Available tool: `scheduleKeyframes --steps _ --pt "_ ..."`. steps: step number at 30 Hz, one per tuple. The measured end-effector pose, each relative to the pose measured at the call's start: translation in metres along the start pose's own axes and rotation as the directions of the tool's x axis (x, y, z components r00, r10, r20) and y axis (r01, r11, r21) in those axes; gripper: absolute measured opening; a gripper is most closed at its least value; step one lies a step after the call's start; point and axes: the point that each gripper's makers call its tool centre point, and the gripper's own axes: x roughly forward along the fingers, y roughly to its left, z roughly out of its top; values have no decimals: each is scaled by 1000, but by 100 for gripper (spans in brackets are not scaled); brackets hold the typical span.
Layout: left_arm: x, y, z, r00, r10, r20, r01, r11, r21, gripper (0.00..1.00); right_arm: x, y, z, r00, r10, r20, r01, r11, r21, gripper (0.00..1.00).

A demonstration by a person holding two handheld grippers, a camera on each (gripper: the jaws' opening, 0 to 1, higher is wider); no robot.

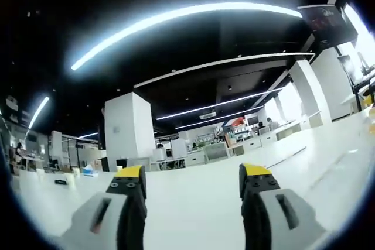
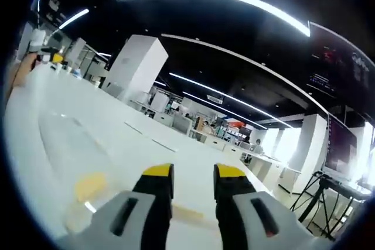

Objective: Snap each plastic latch of the storage box into its locked position after aligning the lid with the box until every specified latch is closed and the lid sits flush.

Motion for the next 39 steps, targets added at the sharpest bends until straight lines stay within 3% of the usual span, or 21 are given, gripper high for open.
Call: scheduleKeyframes --steps 11,21,26,34,39 --pt "1 1 0 1000 2 -13 -3 1000 -3 67 -1 -1 1 1000 -4 6 4 1000 3 26" --pt "2 -11 8 999 -43 5 43 998 -53 67 -1 -1 1 1000 -4 6 4 1000 3 26" --pt "0 -15 3 999 -47 0 47 998 -29 66 -2 0 3 1000 -3 10 3 1000 -11 26" --pt "-1 -21 12 996 -72 52 76 995 -71 65 -4 -2 7 999 -21 29 21 1000 -13 26" --pt "-4 -23 20 993 -78 87 85 992 -88 65 -4 -5 2 999 -32 7 32 999 2 26"
